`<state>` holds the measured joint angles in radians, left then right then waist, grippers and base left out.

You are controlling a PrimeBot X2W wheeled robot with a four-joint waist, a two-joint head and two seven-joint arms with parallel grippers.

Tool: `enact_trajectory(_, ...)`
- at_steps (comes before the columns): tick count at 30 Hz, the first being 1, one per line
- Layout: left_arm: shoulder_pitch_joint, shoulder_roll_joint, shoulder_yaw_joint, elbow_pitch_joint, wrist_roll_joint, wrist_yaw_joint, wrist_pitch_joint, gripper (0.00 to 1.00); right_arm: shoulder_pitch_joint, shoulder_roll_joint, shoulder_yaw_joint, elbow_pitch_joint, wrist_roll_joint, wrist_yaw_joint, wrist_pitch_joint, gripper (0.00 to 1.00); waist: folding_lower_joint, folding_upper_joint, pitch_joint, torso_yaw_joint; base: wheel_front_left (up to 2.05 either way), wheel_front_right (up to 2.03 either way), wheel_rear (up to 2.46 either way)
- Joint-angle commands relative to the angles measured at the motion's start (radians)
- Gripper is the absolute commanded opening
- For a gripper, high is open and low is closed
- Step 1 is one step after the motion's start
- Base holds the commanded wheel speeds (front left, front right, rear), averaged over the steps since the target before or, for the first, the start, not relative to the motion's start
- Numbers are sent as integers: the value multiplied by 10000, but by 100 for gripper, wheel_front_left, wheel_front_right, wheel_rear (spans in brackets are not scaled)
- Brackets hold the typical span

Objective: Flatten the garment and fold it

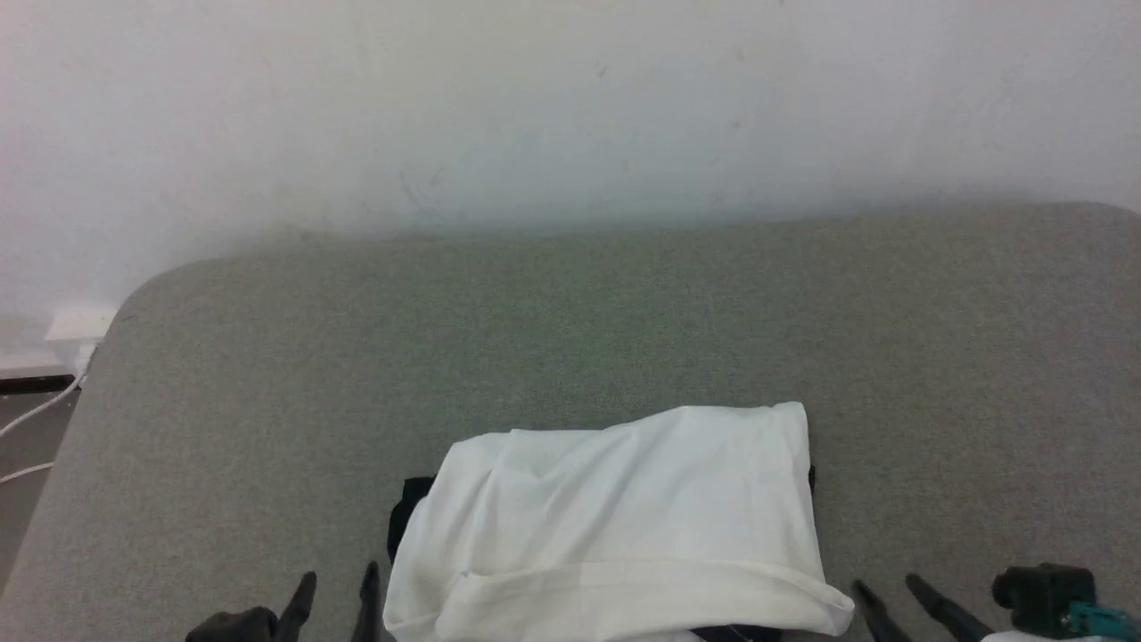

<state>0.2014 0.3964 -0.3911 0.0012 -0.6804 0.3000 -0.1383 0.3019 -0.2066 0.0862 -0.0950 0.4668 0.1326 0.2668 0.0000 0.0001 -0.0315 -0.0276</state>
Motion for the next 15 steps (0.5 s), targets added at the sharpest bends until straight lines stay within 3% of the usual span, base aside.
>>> enact_trajectory(1,-119,-22,73,-52,123,5,-238,100,-72,86,-201,-96,-46,-19,56,100,0,-1,-56,33,0,0,0)
enact_trajectory(6,-537,-205,355,-236,481,-150,-993,100,-984,346,-1058,476,36,-19,693,100,0,-1,-139,231,0,0,0)
enact_trajectory(15,-1280,-553,885,-584,1929,-421,-1228,100,-3227,357,-1104,3463,562,-19,2364,100,0,-1,57,946,0,0,0)
